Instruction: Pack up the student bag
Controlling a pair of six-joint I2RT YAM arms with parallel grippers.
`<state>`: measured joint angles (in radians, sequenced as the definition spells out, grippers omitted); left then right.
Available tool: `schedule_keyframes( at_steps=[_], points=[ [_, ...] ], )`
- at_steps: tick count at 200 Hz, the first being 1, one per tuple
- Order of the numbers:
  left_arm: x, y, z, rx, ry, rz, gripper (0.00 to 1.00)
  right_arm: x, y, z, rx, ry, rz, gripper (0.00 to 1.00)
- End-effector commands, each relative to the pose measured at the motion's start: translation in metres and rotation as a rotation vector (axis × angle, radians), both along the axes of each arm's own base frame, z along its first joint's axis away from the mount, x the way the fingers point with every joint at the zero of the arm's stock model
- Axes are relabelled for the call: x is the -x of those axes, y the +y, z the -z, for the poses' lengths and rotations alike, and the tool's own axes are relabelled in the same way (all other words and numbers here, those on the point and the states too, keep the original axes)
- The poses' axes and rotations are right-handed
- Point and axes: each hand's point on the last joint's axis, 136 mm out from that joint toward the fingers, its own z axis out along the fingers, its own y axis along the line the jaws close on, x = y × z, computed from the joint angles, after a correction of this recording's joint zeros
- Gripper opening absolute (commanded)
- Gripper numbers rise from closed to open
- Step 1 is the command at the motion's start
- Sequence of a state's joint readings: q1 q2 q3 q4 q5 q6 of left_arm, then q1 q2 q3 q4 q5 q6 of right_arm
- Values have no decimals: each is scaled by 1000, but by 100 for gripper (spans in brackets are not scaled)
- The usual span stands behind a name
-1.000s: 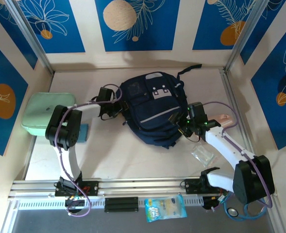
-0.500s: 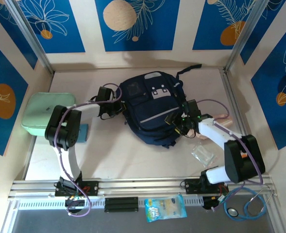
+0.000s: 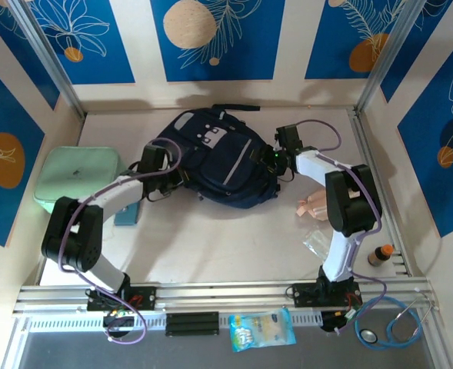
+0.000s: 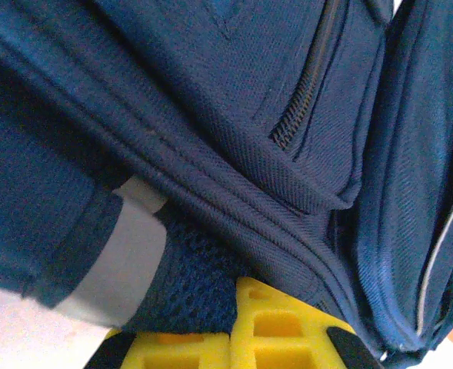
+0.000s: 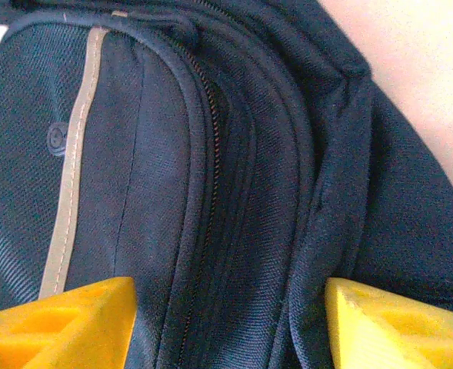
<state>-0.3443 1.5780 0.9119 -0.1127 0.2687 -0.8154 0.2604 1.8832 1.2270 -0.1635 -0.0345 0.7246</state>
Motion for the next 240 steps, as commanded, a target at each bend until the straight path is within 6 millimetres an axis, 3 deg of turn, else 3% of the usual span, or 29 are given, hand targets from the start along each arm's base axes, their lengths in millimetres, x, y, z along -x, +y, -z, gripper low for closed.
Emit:
schedule_keyframes(
  at_steps=[1,44,67,106,128,147,177,199,240],
  points=[
    [15,-34,-20,90,-27,67,0,-1,10,-6,30,-34,-75,64],
    [12,-40,-33,96,-77,19,0,29,-30,-58,173,-107,-57,66],
    [11,-43,-38,112,-94,6,0,57,-23,-77,248,-138,-139,66],
    [12,-46,-39,131,-98,-8,0,112,11,-83,325,-145,-223,66],
    [12,-51,-42,154,-101,-3,0,142,48,-77,299,-138,-269,64],
    [12,-52,-42,153,-103,-1,0,166,86,-64,261,-123,-321,56],
    [11,-53,-41,150,-99,3,0,185,129,-43,253,-114,-378,46],
    [13,-53,-42,153,-97,7,0,181,142,-30,294,-116,-383,40],
    [15,-54,-44,157,-97,14,0,169,149,-7,349,-93,-351,36]
  ],
)
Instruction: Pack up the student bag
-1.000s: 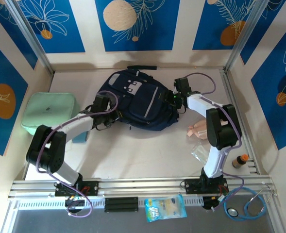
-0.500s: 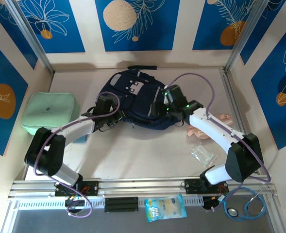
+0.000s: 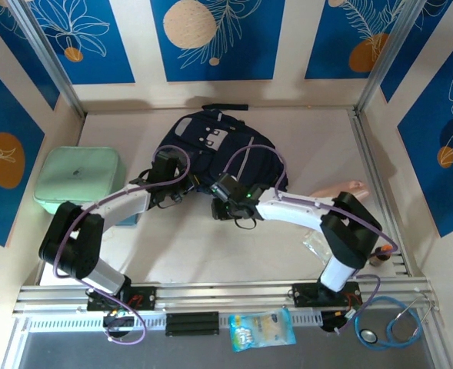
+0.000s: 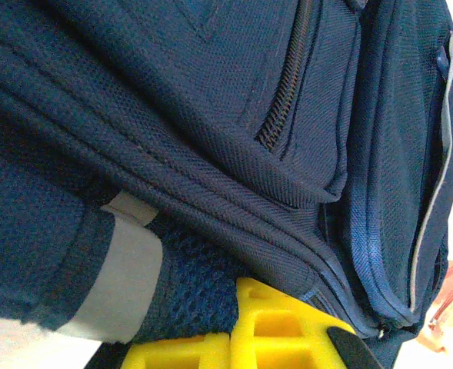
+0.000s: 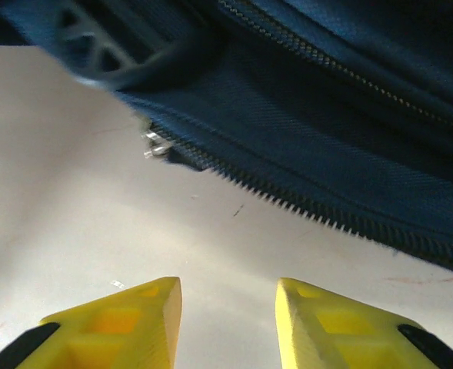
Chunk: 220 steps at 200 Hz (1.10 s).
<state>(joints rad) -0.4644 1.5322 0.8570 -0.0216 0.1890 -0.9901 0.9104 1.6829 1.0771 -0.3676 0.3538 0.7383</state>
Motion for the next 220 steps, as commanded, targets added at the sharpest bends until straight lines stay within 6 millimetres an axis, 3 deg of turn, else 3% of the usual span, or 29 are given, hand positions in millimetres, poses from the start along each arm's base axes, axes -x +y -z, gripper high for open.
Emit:
schedule_keyframes(
  at_steps=[1,35,82,125,171,220],
  points=[
    [-1,-22,-35,89,-90,68,0,-20,11,-10,-13,-55,56,36],
    [0,-22,-33,88,-81,71,0,-30,28,-11,-18,-72,38,36],
    [0,-23,-32,89,-75,72,0,-44,30,-9,13,-97,75,36],
    [0,-24,-29,88,-65,75,0,-59,23,-6,73,-106,150,24],
    [-1,-25,-26,85,-54,78,0,-72,19,-13,115,-162,170,21],
    [-6,-21,-26,44,-65,70,0,-65,-4,-3,168,-139,177,9]
  ],
)
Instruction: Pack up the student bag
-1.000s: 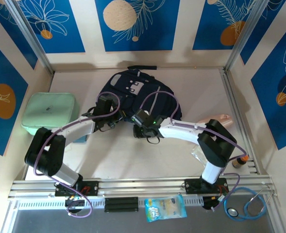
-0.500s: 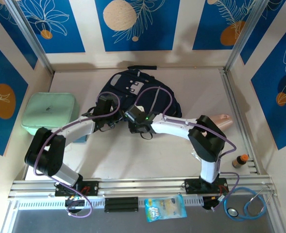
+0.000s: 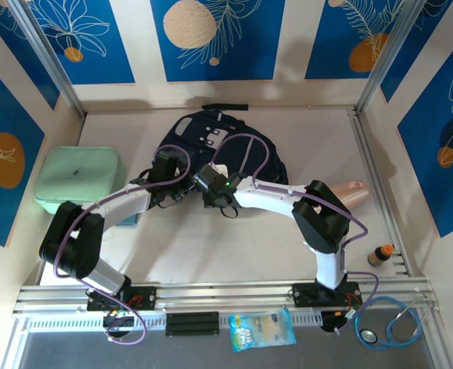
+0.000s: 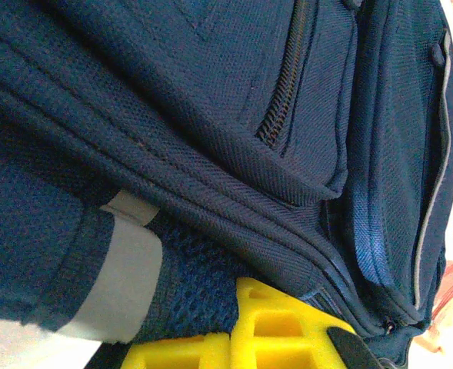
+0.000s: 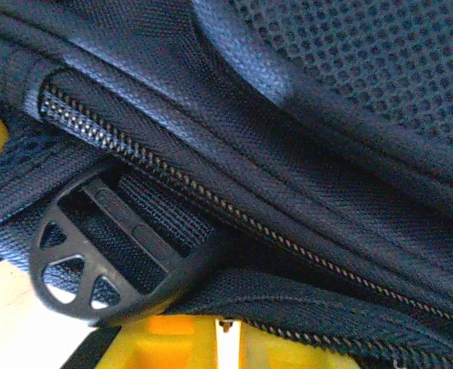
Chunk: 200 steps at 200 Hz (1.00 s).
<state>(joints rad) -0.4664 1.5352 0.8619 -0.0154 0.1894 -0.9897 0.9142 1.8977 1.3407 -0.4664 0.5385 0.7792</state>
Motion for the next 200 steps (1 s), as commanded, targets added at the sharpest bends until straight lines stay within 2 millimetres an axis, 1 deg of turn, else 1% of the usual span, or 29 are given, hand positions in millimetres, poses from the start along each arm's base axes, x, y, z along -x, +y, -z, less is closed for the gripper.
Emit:
schedule_keyframes(
  at_steps=[1,24,49,71,84,98,115,125,137,148,155,200],
  points=[
    [-5,-19,-24,38,-58,67,0,-13,-23,-4,48,-51,59,9],
    [-9,-9,-21,-6,-62,45,0,2,-50,7,77,-23,75,9],
    [-14,-1,-19,-18,-63,33,0,23,-92,19,126,-5,102,11],
    [-16,3,-18,-25,-65,31,0,34,-126,25,152,1,126,12],
    [-18,3,-20,-25,-70,34,0,37,-135,27,138,9,111,12],
    [-18,2,-21,-24,-71,42,0,36,-139,26,132,1,84,13],
    [-20,0,-22,-23,-74,50,0,31,-134,21,121,-18,30,15],
    [-20,-1,-22,-20,-72,54,0,28,-128,19,110,-31,-12,18],
    [-21,-2,-21,-18,-70,56,0,25,-116,15,84,-58,-79,22],
    [-20,-3,-19,-16,-64,60,0,22,-107,14,64,-90,-137,26],
    [-21,-4,-18,-15,-62,63,0,21,-103,15,56,-108,-166,27],
    [-21,-5,-14,-15,-52,73,0,14,-107,16,106,-153,-151,25]
  ],
)
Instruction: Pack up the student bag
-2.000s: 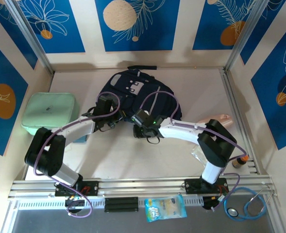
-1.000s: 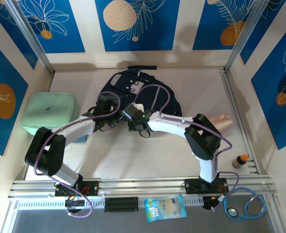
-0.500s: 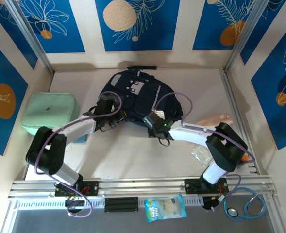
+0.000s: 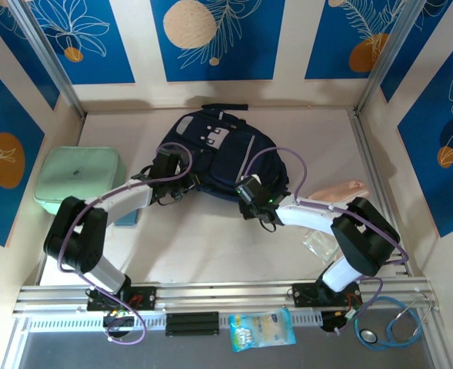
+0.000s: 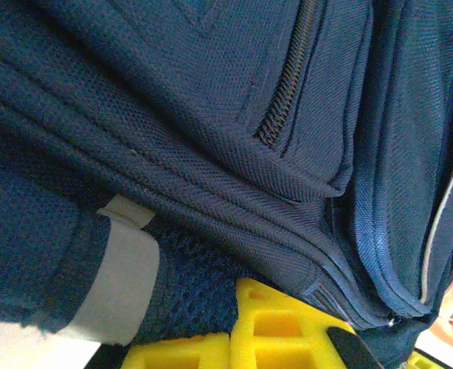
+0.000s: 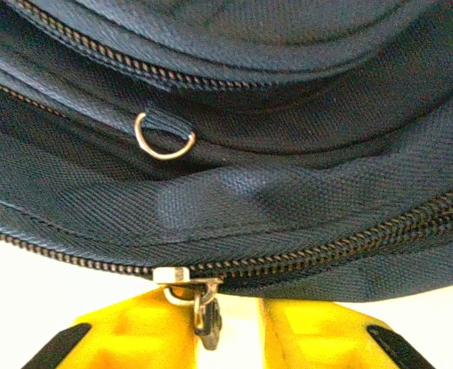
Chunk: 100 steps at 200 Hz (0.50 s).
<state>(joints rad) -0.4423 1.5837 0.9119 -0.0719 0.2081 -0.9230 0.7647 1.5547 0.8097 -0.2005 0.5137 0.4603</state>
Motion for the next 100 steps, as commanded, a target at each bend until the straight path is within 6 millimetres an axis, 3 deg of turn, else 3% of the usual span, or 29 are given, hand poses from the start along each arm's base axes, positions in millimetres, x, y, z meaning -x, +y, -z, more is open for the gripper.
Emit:
schedule_keyframes(
  at_steps=[1,100],
  points=[
    [-15,-10,-22,33,-73,39,0,-9,3,-5,14,-66,-21,25],
    [-16,-10,-23,27,-71,43,0,-10,13,-13,-15,-28,27,31]
  ],
)
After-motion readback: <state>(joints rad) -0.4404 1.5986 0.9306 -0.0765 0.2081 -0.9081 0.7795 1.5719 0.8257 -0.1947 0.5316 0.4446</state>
